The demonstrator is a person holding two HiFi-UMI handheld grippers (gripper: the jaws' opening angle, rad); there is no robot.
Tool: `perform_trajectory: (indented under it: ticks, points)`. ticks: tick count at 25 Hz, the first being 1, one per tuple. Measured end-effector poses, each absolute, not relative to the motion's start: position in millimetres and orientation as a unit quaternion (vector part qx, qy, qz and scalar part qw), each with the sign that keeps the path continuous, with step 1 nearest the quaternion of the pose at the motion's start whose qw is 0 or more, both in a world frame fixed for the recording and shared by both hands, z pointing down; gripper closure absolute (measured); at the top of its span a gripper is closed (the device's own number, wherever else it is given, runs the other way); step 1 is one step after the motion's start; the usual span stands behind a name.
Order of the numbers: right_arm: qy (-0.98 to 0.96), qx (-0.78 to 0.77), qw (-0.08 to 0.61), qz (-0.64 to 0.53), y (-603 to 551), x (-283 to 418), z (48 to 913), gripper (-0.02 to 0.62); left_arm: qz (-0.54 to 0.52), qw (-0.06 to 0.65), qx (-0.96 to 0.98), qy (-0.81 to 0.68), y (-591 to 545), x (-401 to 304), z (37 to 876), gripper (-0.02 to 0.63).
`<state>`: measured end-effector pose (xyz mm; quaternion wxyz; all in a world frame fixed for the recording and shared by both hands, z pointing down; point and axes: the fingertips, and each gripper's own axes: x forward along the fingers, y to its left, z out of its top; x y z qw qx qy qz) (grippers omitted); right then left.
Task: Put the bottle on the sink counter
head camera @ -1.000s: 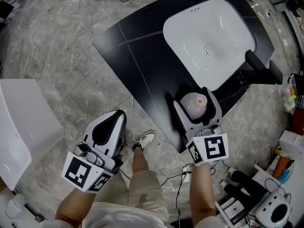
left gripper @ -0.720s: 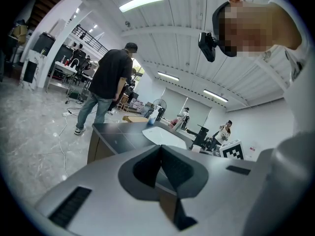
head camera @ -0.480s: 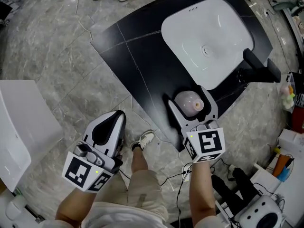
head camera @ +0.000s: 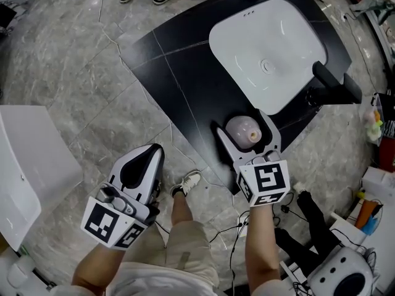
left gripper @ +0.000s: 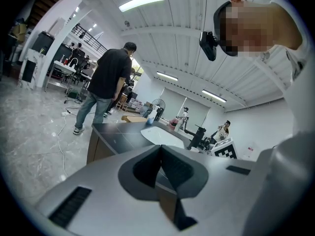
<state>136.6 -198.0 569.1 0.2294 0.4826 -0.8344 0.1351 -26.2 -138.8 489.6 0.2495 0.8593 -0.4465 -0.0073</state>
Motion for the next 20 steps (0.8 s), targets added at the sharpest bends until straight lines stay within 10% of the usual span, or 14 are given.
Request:
perform_trajectory:
  ticks: [20]
  points:
    - [-0.824,0.505,0.224,0.127,-194.5,140.3,563.9,0.172,-0.002,0.252,0.863,-0.438,-132.2,-29.8,490.0,0.592]
